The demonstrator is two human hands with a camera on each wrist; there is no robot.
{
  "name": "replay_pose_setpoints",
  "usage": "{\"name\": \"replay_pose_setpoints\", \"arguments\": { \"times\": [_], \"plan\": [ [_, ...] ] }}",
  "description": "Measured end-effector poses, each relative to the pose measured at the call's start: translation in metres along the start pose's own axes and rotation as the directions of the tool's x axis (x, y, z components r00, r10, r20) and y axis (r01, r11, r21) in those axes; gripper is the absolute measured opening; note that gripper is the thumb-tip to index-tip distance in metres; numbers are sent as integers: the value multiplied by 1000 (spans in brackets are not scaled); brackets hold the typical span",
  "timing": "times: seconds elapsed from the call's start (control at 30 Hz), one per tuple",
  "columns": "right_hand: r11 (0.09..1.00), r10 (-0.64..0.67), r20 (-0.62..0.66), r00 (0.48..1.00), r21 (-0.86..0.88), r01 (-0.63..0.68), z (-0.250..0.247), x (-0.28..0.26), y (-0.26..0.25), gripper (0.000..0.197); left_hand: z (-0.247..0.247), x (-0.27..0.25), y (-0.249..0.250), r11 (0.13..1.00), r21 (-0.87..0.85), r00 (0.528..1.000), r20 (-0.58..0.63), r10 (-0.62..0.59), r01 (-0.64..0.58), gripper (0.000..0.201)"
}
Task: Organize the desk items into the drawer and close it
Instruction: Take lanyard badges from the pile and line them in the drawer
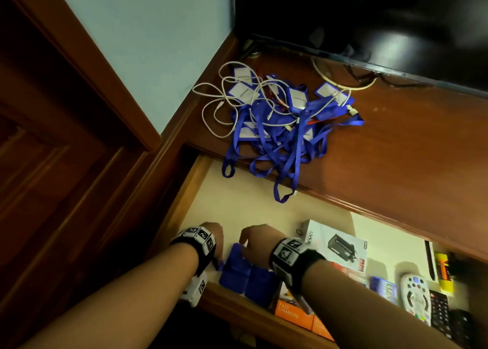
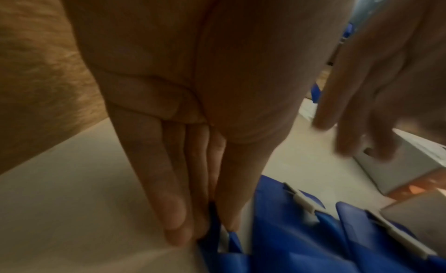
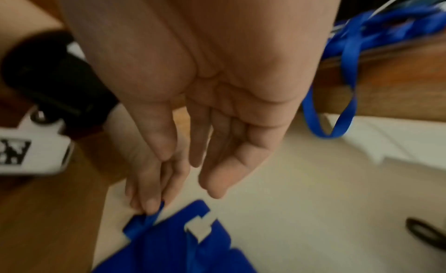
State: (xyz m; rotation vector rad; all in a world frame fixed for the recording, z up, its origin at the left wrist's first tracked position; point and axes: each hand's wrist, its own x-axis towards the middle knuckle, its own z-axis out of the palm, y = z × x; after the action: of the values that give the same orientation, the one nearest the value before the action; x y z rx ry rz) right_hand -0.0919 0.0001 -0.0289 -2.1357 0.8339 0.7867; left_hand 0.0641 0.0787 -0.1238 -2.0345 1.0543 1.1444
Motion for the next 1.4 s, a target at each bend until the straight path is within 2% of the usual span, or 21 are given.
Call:
{"name": "replay_pose_setpoints", "arguments": {
  "times": [0.07, 0.1, 0.13, 0.17, 0.23, 0.3, 0.33, 0.37, 0.4, 0.47, 0.53, 0.67, 0.73, 0.8, 0.9, 1.0, 1.07, 1.23, 1.4],
  "plan": [
    [999, 26, 53, 998, -43, -24, 15, 18, -4, 29, 8, 23, -3, 1000, -19, 999, 34, 0, 0, 59],
    [998, 28, 63, 998, -56, -24, 20, 24, -5, 26, 20, 55, -7, 999, -36, 999, 44, -25, 26, 55],
    [997, 29, 64, 998, -70, -25, 25, 30, -5, 23, 45, 112, -18, 998, -47, 999, 27, -32, 34, 54],
    [996, 37, 64, 997, -81, -32, 29, 35, -5, 23, 56, 138, -22, 998, -58, 997, 65, -34, 38, 53],
    [993, 65, 52, 996, -98, -60, 34, 42, -5, 28, 54, 142, -24, 998, -55, 995, 92, -25, 30, 55],
    [990, 92, 53, 994, -109, -85, 34, 47, -5, 32, 55, 145, -29, 999, -35, 993, 115, -16, 20, 48],
    [988, 103, 62, 993, -120, -95, 34, 49, -5, 33, 53, 144, -30, 998, -58, 998, 68, 11, -7, 47],
    [987, 109, 68, 992, -125, -100, 32, 49, -5, 32, 46, 135, -28, 996, -88, 997, 80, 5, 2, 48],
    [988, 109, 74, 991, -117, -100, 32, 50, -4, 30, 24, 97, -24, 990, -142, 997, 72, 9, 1, 44],
    [994, 91, 74, 993, -69, -86, 31, 51, -1, 23, -7, 35, -15, 978, -199, 997, 30, 77, -70, 34],
    [997, 83, 85, 993, -7, -82, 29, 48, 1, 22, -26, -6, -9, 950, -286, 992, -11, 125, -123, 28],
    [997, 35, 103, 994, 63, -41, 21, 41, 6, 29, -29, -8, -3, 892, -425, 987, -29, 157, -154, 15],
    [996, 24, 105, 994, 80, -33, 20, 38, 8, 30, -32, -8, 0, 885, -435, 985, -42, 166, -168, 12],
    [995, 46, 94, 995, 86, -55, 20, 35, 13, 29, -36, -9, 3, 904, -386, 983, -56, 177, -185, 14],
    [989, 95, 47, 994, 112, -100, 17, 31, 19, 28, -41, -15, 0, 960, -218, 984, -60, 166, -175, 18],
    [983, 137, 8, 990, 122, -137, 11, 30, 23, 29, -45, -25, -8, 973, -121, 981, -46, 191, -195, 20],
    [980, 156, -6, 988, 130, -154, 9, 29, 24, 29, -48, -36, -15, 957, -154, 969, -57, 241, -247, 22],
    [974, 163, -53, 985, 166, -152, 7, 29, 20, 28, -46, -62, -24, 838, -386, 921, -120, 370, -387, 12],
    [983, 124, -22, 992, 136, -120, 10, 35, 8, 27, -29, -70, -12, 827, -375, 902, -68, 426, -419, 14]
  ]
}}
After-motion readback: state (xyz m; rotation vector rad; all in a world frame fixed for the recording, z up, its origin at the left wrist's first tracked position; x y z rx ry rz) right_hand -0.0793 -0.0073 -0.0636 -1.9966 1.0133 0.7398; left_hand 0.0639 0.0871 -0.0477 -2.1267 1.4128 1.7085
